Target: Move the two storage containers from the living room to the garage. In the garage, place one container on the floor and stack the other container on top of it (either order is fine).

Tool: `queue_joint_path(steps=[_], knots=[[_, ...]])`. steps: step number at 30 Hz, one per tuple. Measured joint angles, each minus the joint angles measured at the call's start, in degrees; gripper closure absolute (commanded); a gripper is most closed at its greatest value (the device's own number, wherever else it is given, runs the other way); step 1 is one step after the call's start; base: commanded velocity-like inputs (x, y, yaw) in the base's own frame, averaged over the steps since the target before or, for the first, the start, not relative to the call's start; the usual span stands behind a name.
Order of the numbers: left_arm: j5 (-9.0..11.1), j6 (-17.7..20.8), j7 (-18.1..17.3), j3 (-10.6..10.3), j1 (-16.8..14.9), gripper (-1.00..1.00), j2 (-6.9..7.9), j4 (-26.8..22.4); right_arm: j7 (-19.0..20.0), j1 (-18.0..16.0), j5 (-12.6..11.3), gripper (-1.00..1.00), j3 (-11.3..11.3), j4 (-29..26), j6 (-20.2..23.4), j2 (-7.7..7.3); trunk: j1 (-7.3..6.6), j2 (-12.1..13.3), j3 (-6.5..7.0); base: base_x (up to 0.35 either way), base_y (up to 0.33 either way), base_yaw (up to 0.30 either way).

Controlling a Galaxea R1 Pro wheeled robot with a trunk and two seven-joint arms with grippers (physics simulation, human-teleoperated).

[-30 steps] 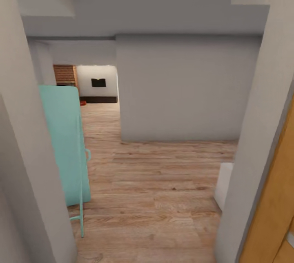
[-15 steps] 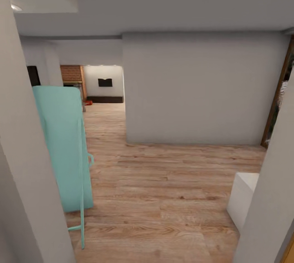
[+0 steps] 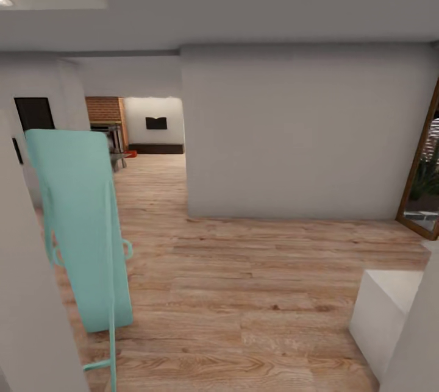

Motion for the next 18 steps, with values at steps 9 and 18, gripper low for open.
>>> queue_joint_path(steps=[9,18], knots=[[-0.1,0.1,-0.1,0.0,0.0,-1.00,0.00,0.0,0.2,0.0,0.3,-1.00,0.4,0.0,0.0,0.02,0.00,0.0,0.00,0.322,0.000,0.000],[-0.1,0.2,-0.5,0.0,0.0,-1.00,0.01,0.0,0.0,0.0,0.0,-1.00,0.2,0.0,-0.3,-0.05,0.00,0.0,0.00,0.322,0.000,0.000]])
